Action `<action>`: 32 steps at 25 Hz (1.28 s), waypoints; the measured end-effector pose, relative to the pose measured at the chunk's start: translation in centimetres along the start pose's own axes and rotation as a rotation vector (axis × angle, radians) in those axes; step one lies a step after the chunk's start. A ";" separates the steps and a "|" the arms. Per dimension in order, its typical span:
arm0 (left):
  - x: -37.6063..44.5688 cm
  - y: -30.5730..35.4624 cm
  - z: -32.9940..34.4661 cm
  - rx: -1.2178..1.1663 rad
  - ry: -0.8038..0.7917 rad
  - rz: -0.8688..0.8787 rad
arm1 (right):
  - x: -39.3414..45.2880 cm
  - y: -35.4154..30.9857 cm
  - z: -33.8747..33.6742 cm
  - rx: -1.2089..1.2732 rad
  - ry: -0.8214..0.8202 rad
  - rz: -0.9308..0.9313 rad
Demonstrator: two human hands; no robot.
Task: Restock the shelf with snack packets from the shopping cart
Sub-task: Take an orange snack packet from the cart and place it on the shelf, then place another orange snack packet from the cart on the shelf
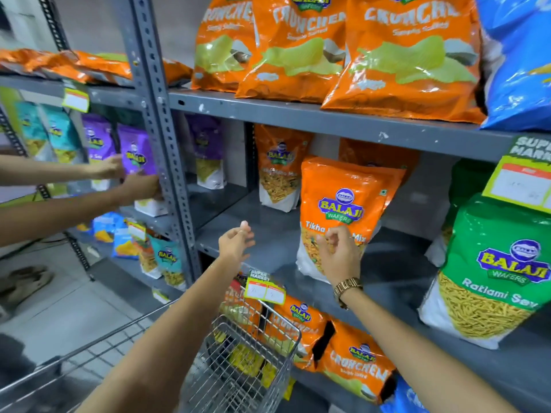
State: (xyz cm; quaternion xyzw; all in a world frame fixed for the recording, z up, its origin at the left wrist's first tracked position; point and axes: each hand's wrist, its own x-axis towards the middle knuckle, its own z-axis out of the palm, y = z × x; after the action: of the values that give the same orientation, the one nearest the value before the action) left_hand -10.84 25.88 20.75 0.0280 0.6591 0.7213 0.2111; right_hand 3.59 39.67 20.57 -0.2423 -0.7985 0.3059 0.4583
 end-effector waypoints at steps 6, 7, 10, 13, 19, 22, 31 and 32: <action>-3.0 -4.5 -12.3 0.026 0.227 -0.127 | -6.6 -3.1 7.2 0.086 -0.360 -0.021; -3.8 -5.3 -14.4 0.042 0.263 -0.139 | -7.7 -3.6 8.4 0.086 -0.419 -0.012; -6.1 -8.2 -20.6 0.145 0.387 -0.168 | -11.2 -4.9 12.2 0.051 -0.602 0.003; -8.4 -10.8 -25.8 0.320 0.442 -0.224 | -15.1 -5.4 15.7 -0.038 -0.812 0.001; -10.3 -15.1 -32.0 0.642 0.453 -0.338 | -21.0 -3.7 21.5 -0.271 -1.124 0.062; -9.9 -17.3 -33.2 0.575 0.459 -0.386 | -22.8 -2.8 24.3 -0.346 -1.247 0.115; -5.5 -25.4 -35.7 0.382 0.414 -0.571 | -27.0 0.0 30.5 -0.428 -1.486 0.277; -4.8 -26.6 -35.9 0.400 0.402 -0.586 | -27.7 0.7 31.6 -0.439 -1.496 0.323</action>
State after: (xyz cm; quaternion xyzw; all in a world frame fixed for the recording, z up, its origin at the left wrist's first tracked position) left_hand -10.83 -8.35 -8.41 -0.2622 0.7946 0.4793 0.2649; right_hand -11.36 13.25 -8.54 -0.1700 -0.8915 0.2859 -0.3077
